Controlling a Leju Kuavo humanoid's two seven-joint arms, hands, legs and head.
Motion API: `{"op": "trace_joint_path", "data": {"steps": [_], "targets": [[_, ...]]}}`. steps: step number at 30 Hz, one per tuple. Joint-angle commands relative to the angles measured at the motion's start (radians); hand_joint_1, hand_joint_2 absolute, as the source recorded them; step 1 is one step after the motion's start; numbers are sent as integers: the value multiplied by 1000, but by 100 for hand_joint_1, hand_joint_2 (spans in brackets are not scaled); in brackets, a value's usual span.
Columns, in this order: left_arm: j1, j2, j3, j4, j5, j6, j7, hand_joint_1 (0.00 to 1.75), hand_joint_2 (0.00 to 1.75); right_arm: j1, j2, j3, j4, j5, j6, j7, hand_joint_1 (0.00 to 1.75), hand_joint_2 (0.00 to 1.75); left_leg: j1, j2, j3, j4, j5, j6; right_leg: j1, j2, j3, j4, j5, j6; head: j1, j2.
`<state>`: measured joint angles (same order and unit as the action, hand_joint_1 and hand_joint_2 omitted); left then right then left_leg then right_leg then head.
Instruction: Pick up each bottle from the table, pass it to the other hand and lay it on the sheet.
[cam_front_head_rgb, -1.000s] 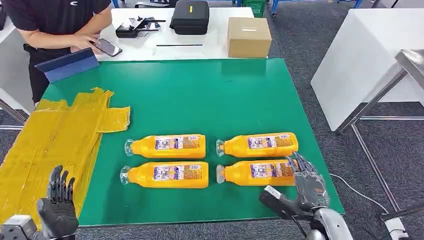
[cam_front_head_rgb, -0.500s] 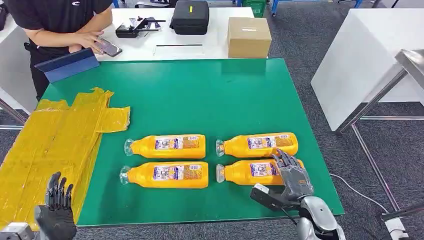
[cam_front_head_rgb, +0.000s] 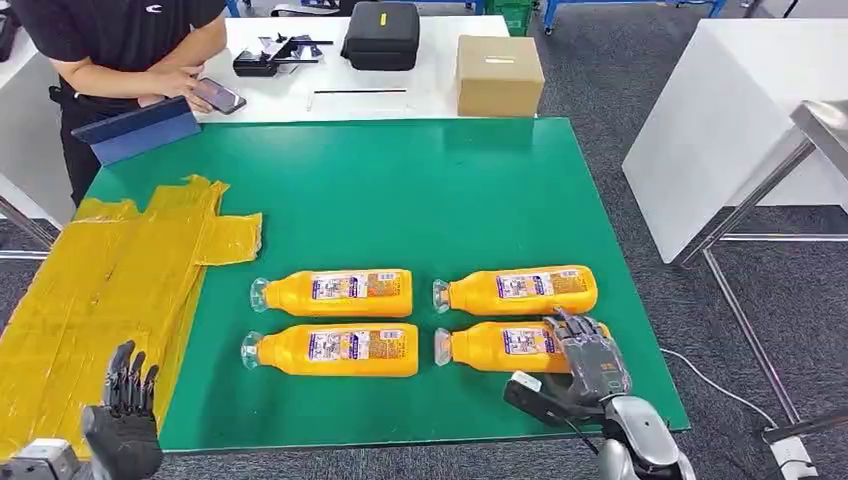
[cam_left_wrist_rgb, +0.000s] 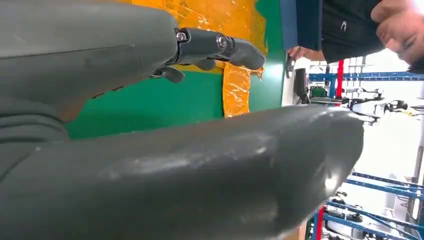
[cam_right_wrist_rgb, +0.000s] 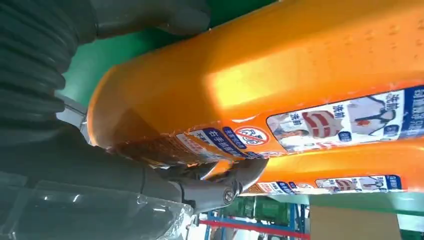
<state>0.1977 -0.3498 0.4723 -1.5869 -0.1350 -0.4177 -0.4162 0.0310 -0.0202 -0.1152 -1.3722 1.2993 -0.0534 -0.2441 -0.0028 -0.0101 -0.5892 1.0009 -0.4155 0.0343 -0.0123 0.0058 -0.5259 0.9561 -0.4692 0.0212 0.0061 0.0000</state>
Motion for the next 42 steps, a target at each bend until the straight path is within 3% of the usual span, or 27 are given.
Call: {"op": "trace_joint_path", "data": {"steps": [1, 17, 26, 42], "targets": [[-8, 29, 13, 38, 20, -2, 9, 0, 0, 80, -42, 35, 4, -30, 18, 1, 175, 175, 0, -2, 1, -1, 0, -2, 0, -3, 2, -1, 0, -1, 0, 0], [12, 1, 65, 3, 30, -34, 17, 0, 0, 85, -89, 91, -12, -74, -8, -4, 175, 175, 0, -1, 1, -1, 0, -2, 1, -2, 3, -1, 0, -1, 0, 0], [50, 1, 64, -28, 71, -26, 16, 0, 0, 189, -63, -53, -637, -162, 54, -61, 175, 175, -3, 2, -8, 3, -1, -2, -2, 0, 2, 6, -2, -1, 0, 0], [48, 1, 61, -26, 70, -23, 15, 0, 0, 188, -53, -55, -612, -158, 46, -75, 175, 175, -3, 1, -6, 0, 1, -1, 0, -1, 4, 1, 0, -1, 0, 0]]}}
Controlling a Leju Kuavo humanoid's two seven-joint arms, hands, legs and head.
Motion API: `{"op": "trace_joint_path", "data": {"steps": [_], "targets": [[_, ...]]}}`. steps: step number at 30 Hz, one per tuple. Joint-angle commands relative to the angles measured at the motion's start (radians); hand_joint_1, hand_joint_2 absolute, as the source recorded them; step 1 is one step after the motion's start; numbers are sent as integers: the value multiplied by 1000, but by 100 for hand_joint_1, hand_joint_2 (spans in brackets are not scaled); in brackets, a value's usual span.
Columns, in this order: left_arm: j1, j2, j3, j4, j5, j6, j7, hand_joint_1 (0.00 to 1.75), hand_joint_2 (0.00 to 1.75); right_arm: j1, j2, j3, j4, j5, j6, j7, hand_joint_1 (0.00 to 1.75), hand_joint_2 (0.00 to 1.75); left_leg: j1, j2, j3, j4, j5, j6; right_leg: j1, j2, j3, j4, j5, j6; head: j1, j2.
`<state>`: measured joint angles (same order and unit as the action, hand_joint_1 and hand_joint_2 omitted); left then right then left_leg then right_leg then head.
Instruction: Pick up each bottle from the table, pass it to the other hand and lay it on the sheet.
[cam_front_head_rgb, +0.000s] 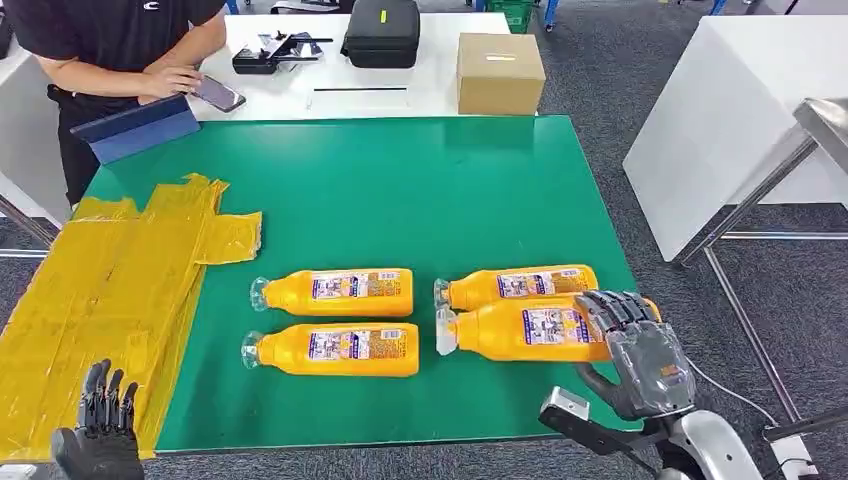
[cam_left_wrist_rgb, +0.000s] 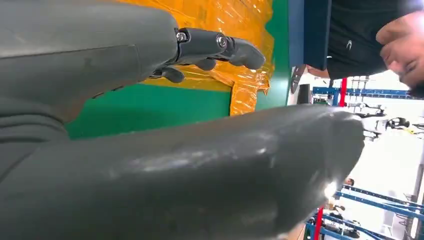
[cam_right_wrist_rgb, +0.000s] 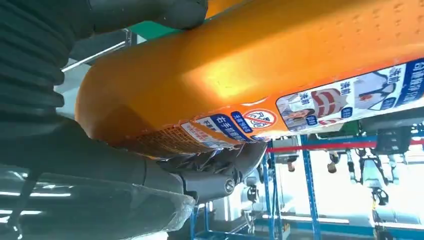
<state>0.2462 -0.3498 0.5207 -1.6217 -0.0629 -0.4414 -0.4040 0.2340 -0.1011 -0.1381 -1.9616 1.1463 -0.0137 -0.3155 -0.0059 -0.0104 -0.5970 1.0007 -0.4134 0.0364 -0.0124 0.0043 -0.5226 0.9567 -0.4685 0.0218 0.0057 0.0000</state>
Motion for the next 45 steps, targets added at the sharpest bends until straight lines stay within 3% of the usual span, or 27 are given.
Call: {"op": "trace_joint_path", "data": {"steps": [1, 28, 29, 30, 31, 32, 34, 36, 37, 40, 43, 45], "targets": [[0, 1, 13, 9, -2, 1, 3, 0, 0, -15, 27, -32, -23, -5, 6, -3, 175, 175, 0, 1, 1, 0, -1, -2, 0, 1, 1, 0, 0, -1, 0, 0], [0, 1, 13, 9, -2, 1, 3, 0, 0, -15, 27, -32, -23, -5, 6, -3, 175, 175, 0, 1, 0, 0, -1, -2, 0, 1, 0, 0, 0, -1, 0, 0], [-92, 89, -238, 0, -133, -216, -158, 0, 175, -266, 279, 89, 78, -256, 257, -255, 173, 175, 0, 2, 2, 0, -1, -3, 0, 1, 1, 0, -1, -2, 0, 0], [-205, 57, -341, 43, -148, -118, -67, 0, 175, -517, 425, 210, 285, -367, 277, -192, 175, 175, 1, 5, -1, 0, 1, -3, 1, 4, -2, 1, 1, -2, 0, 0], [-375, 86, -520, 159, -76, 92, 32, 0, 175, -890, 450, 454, 769, -458, -77, -66, 175, 175, 1, 7, -1, 0, 2, -4, 1, 5, -4, 2, 3, -3, 0, 0], [-411, 124, -596, 190, -25, 171, 47, 0, 175, -978, 450, 522, 896, -525, -167, -55, 175, 175, 2, 19, -1, -3, 7, -4, 3, 19, -7, -1, 12, -3, 2, 0], [-394, 176, -654, 172, 31, 220, 44, 0, 175, -955, 419, 546, 864, -547, -175, -57, 175, 175, 2, 27, -5, -5, 11, -6, 7, 26, -8, 3, 15, -1, 3, 0], [-354, 216, -677, 140, 63, 235, 37, 0, 175, -876, 366, 558, 735, -563, -152, -37, 175, 175, -1, 28, -21, -1, 22, -8, 5, 28, -34, 14, 28, -2, -2, 0], [-342, 221, -677, 131, 66, 234, 35, 0, 175, -856, 352, 557, 700, -565, -140, -31, 175, 175, -1, 21, -25, -3, 28, -6, 4, 20, -39, 10, 29, -3, -4, 0], [-331, 228, -678, 129, 70, 231, 32, 0, 175, -829, 342, 549, 668, -559, -121, -22, 175, 175, 1, 14, -20, -2, 27, -7, 2, 14, -31, 10, 25, -4, -3, 0], [-337, 229, -681, 145, 77, 228, 26, 0, 175, -822, 337, 530, 670, -558, -121, -22, 175, 175, 3, 3, -23, 0, 27, -8, 3, 4, -30, 11, 23, -4, -2, 0], [-344, 227, -684, 153, 78, 228, 26, 0, 175, -816, 335, 526, 661, -553, -123, -21, 175, 175, 3, 3, -26, 0, 27, -8, 2, 4, -33, 12, 24, -4, -3, 0]]}}
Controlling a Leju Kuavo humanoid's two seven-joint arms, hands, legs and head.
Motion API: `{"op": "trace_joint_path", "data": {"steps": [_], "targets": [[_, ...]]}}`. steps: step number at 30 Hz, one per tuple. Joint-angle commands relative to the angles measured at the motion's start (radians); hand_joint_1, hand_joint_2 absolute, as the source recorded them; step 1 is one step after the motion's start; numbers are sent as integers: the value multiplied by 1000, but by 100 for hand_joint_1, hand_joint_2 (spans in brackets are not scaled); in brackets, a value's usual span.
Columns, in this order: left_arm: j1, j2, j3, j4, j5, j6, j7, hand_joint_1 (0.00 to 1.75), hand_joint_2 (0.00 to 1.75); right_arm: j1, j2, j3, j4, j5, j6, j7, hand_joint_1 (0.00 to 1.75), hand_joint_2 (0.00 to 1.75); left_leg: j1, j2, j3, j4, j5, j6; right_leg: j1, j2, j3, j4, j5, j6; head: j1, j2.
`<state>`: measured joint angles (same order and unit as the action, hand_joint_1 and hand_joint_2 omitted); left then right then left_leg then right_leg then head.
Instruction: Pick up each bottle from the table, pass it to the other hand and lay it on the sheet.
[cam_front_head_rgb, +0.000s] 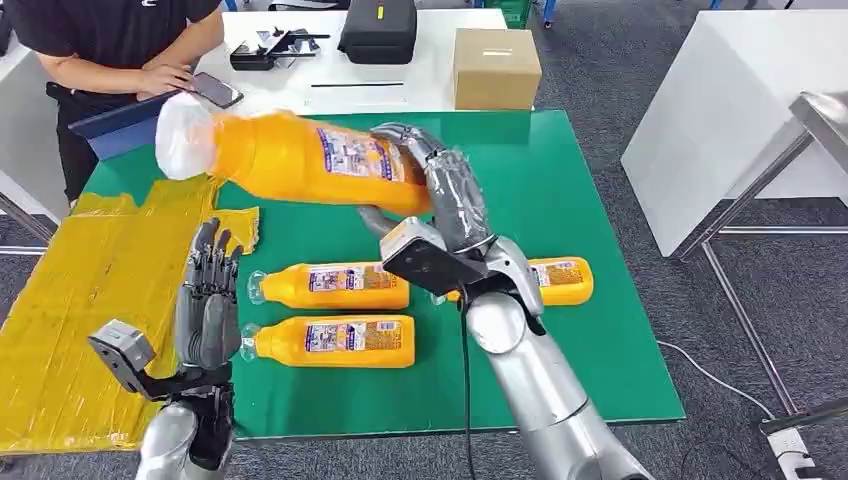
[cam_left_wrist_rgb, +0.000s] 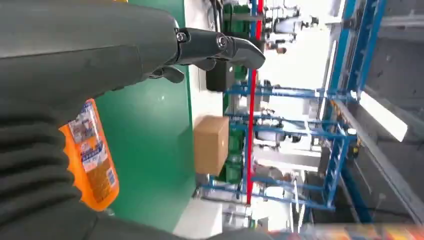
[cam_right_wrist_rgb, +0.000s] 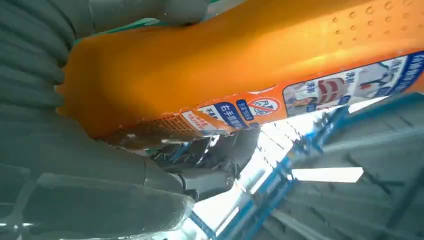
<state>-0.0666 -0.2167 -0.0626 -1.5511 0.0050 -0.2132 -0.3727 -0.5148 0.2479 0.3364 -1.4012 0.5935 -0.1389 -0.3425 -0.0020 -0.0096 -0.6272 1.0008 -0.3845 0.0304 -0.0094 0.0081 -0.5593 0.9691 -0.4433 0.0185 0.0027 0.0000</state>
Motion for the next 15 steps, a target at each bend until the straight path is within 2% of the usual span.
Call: {"op": "trace_joint_path", "data": {"steps": [1, 15], "targets": [[-32, 93, -103, 86, 10, 0, -6, 0, 175, -64, -14, 52, 97, 1, 1, 6, 175, 175, -1, 2, 1, 0, -1, -1, 0, 1, 1, -1, -1, 0, 0, 0], [-47, 76, -125, 93, 15, -5, -3, 0, 175, -4, -13, 42, 77, 37, 5, 28, 173, 175, -5, 0, 0, 0, 0, -1, 0, -1, 1, -1, -1, -1, 0, 0]]}}
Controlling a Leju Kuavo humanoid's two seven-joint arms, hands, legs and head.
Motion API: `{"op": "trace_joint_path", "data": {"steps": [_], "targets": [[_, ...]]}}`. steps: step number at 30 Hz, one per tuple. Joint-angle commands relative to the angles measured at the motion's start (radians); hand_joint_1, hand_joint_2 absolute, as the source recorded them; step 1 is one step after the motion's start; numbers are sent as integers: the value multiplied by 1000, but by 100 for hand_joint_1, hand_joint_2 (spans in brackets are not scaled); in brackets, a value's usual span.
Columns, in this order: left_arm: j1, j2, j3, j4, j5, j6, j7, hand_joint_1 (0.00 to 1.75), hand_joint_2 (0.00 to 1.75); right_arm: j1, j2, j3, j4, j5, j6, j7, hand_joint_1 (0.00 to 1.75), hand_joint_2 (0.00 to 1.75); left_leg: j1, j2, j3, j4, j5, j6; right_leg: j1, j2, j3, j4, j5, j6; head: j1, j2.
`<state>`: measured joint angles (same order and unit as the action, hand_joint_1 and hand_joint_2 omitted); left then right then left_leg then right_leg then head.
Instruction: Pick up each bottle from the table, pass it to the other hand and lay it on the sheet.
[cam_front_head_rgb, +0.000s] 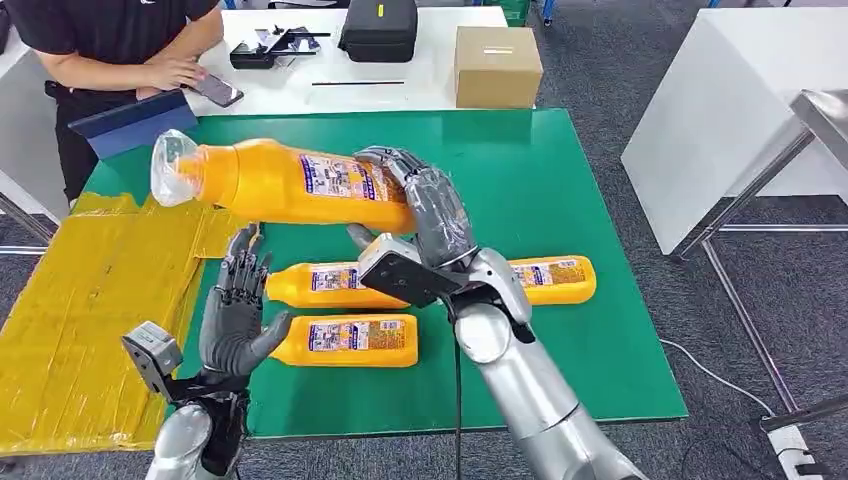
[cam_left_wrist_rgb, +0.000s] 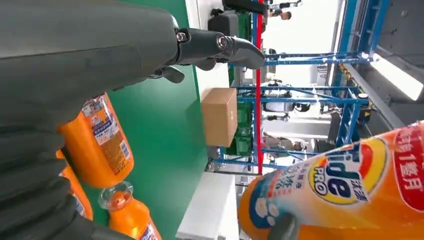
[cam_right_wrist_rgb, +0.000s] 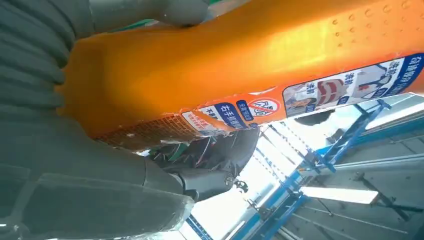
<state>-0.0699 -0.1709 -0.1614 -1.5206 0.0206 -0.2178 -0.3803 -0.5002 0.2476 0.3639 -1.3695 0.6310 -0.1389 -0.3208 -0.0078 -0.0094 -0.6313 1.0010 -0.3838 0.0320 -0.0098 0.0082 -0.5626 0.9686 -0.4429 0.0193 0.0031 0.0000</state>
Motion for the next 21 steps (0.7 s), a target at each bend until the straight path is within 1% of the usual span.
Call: {"op": "trace_joint_path", "data": {"steps": [1, 2, 3, 5, 7, 9, 10, 12, 14, 17, 19, 20, 21], "targets": [[-52, 29, -28, 67, -2, 0, 8, 0, 175, -17, -10, 18, 62, 1, 7, 6, 173, 175, 1, 0, 3, -1, -1, -2, 1, -1, 3, -1, -1, -1, 0, 0], [-62, 31, -31, 76, -2, 1, 11, 0, 175, -17, -7, 23, 81, 2, 8, 5, 173, 175, 1, 0, 5, -1, -1, -3, 1, -2, 5, -1, -2, -2, 0, 0], [-69, 34, -33, 84, 0, 1, 12, 0, 175, -18, -6, 29, 96, 1, 9, 5, 175, 175, 1, 0, 3, -1, -1, -3, 0, -2, 3, -1, -1, -1, 0, 0], [-88, 45, -40, 101, 21, 1, 13, 0, 175, -23, -8, 60, 147, -5, 14, 3, 173, 175, 1, 0, 5, -1, -1, -3, 0, -1, 4, -1, -1, -2, 0, 0], [-92, 50, -41, 97, 36, 3, 15, 0, 175, -19, -3, 89, 191, -15, 9, -8, 175, 175, 1, 1, 4, -1, -1, -3, 0, 0, 3, -1, -1, -1, 0, 0], [-94, 50, -36, 96, 47, 16, 17, 0, 175, -12, 2, 109, 218, -28, 0, -16, 173, 175, 1, 2, 5, -2, -1, -3, 0, 1, 4, -2, 0, -2, 0, 0], [-95, 47, -28, 94, 53, 23, 18, 0, 175, -4, 6, 117, 224, -32, -3, -18, 171, 175, 1, 2, 3, -1, -1, -2, 0, 1, 2, -1, 0, -1, 0, 0], [-98, 46, -16, 87, 59, 35, 22, 0, 175, 8, 9, 136, 226, -36, -3, -21, 175, 175, 1, 2, 6, -2, -2, -4, 0, 0, 5, -1, -1, -2, 0, 0], [-96, 50, -6, 77, 65, 42, 24, 0, 175, 18, 11, 151, 220, -42, -3, -19, 173, 175, 1, 2, 3, -1, -1, -3, 0, 0, 2, -1, -1, -1, 0, 0], [-96, 52, -4, 76, 66, 42, 24, 0, 175, 20, 13, 153, 219, -43, -3, -19, 173, 175, 1, 3, 4, -1, -2, -3, 0, 1, 2, -1, -1, -1, 0, 0], [-92, 49, 3, 71, 74, 48, 25, 0, 175, 22, 14, 162, 214, -44, 1, -18, 175, 175, 1, 1, 2, -1, -1, -2, 0, 0, 0, 0, -1, -1, 0, 0], [-89, 50, 7, 67, 77, 51, 26, 0, 175, 25, 19, 170, 215, -46, 5, -17, 171, 175, 1, 2, 3, -1, -1, -3, 0, 1, 2, 0, -1, -1, 0, 0], [-86, 49, 12, 63, 83, 55, 27, 0, 175, 29, 23, 180, 219, -45, 8, -17, 171, 175, 1, 2, 2, 0, -1, -3, 0, 1, 1, 0, -1, -1, 0, 0]]}}
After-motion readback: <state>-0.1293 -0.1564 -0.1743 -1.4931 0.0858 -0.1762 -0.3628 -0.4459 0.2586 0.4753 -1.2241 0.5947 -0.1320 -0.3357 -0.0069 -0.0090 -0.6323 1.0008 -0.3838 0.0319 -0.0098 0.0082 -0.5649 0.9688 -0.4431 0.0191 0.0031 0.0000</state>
